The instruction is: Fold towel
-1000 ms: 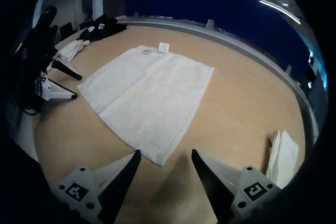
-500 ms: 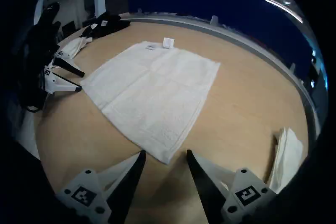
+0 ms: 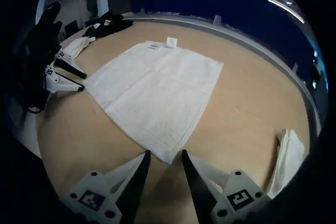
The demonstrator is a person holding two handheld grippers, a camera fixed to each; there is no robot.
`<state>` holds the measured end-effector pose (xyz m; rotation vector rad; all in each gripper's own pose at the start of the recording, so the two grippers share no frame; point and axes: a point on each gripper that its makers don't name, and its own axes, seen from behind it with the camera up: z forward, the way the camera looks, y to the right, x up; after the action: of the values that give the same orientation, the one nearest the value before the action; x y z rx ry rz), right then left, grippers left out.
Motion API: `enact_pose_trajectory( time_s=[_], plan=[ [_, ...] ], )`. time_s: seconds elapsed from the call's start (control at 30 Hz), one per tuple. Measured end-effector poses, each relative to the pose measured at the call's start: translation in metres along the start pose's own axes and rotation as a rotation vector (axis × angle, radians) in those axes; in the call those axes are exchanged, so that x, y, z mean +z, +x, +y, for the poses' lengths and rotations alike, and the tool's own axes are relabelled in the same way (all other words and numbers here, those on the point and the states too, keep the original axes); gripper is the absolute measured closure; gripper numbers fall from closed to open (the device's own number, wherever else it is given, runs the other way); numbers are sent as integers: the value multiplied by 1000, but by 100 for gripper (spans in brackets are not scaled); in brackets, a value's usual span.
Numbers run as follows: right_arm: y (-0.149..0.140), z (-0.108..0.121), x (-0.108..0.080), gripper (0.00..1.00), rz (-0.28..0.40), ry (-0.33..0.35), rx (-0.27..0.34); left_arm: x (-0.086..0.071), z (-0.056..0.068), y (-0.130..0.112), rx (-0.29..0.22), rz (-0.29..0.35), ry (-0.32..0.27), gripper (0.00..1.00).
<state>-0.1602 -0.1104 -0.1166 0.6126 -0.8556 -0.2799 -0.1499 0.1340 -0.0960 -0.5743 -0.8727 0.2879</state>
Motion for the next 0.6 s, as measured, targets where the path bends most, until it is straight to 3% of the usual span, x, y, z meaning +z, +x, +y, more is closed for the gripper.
enact_pose_trajectory(
  time_s=[0.17, 0.23, 0.6],
  plan=[
    [0, 0, 0, 54, -2, 3, -2, 0, 3, 0, 5, -1, -3, 50],
    [0, 1, 0, 63, -2, 3, -1, 0, 4, 0, 4, -3, -3, 54],
    [1, 1, -1, 82, 4, 15, 43, -1, 1, -1, -8, -5, 18, 82]
  ],
)
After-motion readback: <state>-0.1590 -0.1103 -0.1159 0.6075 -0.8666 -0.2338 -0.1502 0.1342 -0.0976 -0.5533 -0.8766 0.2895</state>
